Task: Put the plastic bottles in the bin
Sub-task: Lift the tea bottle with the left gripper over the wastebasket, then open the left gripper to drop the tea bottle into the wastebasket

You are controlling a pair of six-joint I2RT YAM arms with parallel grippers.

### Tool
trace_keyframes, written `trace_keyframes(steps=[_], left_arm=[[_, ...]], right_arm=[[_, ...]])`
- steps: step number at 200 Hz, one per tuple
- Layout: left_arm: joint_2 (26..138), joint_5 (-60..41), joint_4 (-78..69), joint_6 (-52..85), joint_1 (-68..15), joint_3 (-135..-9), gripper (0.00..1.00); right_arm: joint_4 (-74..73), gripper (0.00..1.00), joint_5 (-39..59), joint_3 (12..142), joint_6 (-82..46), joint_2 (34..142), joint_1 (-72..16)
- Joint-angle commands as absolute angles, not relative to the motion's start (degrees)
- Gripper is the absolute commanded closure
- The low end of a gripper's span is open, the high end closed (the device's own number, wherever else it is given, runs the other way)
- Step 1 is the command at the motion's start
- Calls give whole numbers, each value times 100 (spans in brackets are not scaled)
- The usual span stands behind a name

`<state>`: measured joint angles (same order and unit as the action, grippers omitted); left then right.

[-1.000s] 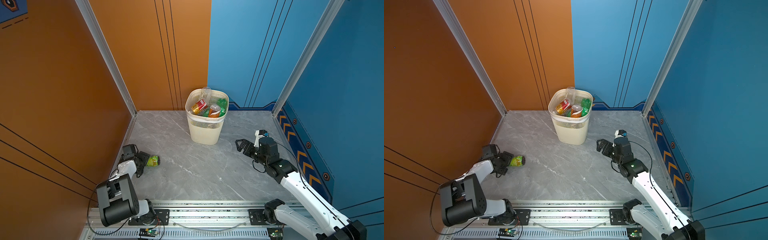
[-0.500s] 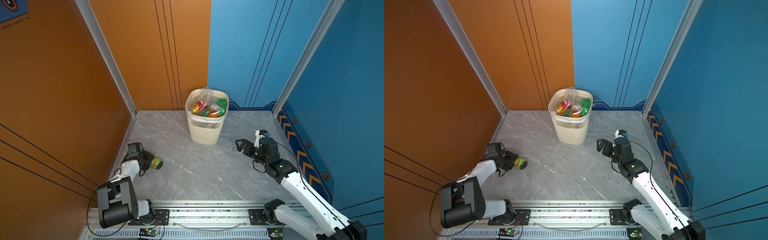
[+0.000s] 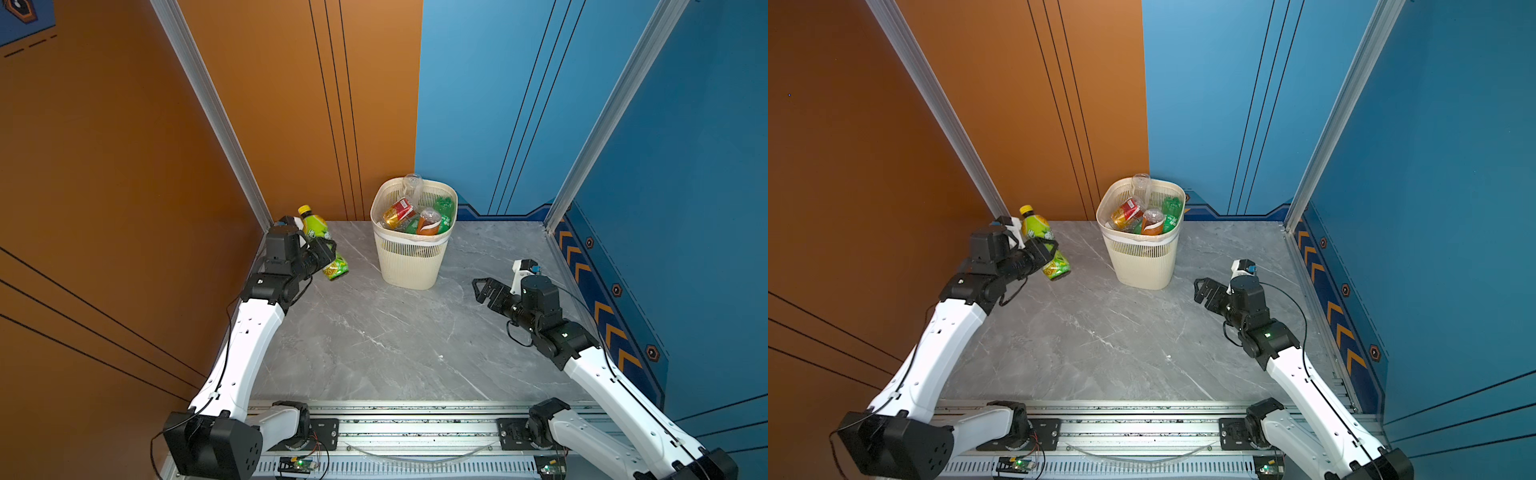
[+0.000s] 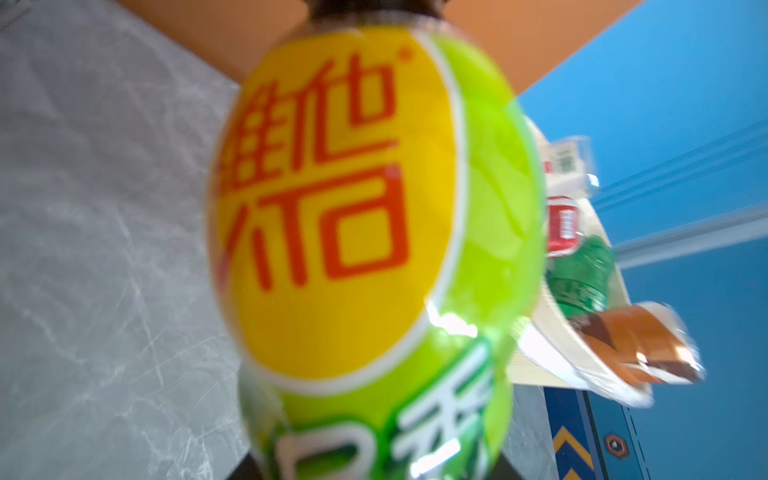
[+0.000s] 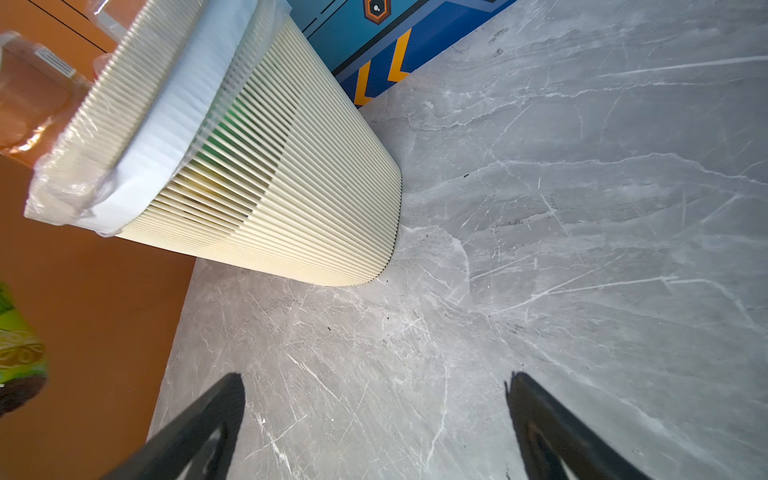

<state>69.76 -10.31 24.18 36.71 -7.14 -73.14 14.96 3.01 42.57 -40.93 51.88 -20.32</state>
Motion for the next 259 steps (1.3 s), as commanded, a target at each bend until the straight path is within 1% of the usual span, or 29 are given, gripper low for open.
trace_keyframes(steps=[1,47,103,132,161,168,173,180,182,185,186,189,194,233,259], left_arm=[[7399,-849,2988,2699,-1086,-8300,55],[8608,-847,3557,1702,-1690,-10513,54],[10389,-1095,4101,1510,-1999,-12821,54],[11165,-1248,4307,1614,-2021,-13617,54],[11616,-1279,4422,1720,-2013,-14074,53],[11693,-1262,4503,1754,-2004,-14168,50],[11738,-1247,4571,1765,-1998,-14239,42],[11784,-1253,4643,1780,-2001,-14313,22],[11790,-1256,4659,1783,-1999,-14320,12],[11795,-1241,4678,1791,-2000,-14333,1],[11795,-1236,4677,1792,-2002,-14334,0],[11791,-1227,4679,1799,-2004,-14338,2],[11774,-1195,4680,1802,-2004,-14323,2],[11444,-1009,4684,1727,-2059,-14276,2],[10980,-716,4676,1610,-2146,-14028,2]], right_arm=[[1626,0,204,4239,-4131,5042,-2044],[1760,0,141,4246,-4122,4914,-2039],[1880,0,115,4262,-4131,4869,-2041],[1937,0,94,4276,-4113,4843,-2040],[1988,0,45,4276,-4074,4815,-2033],[1995,0,37,4275,-4078,4821,-2034],[1986,0,40,4271,-4069,4820,-2035],[1966,0,44,4266,-4068,4828,-2028],[1964,0,44,4263,-4067,4830,-2023],[1963,0,44,4265,-4062,4835,-2022],[1961,0,44,4264,-4061,4834,-2022],[1967,0,44,4270,-4061,4841,-2022],[1962,0,48,4271,-4064,4853,-2021],[1925,0,76,4340,-4052,4916,-2020],[1939,0,34,4371,-3994,4938,-2013]])
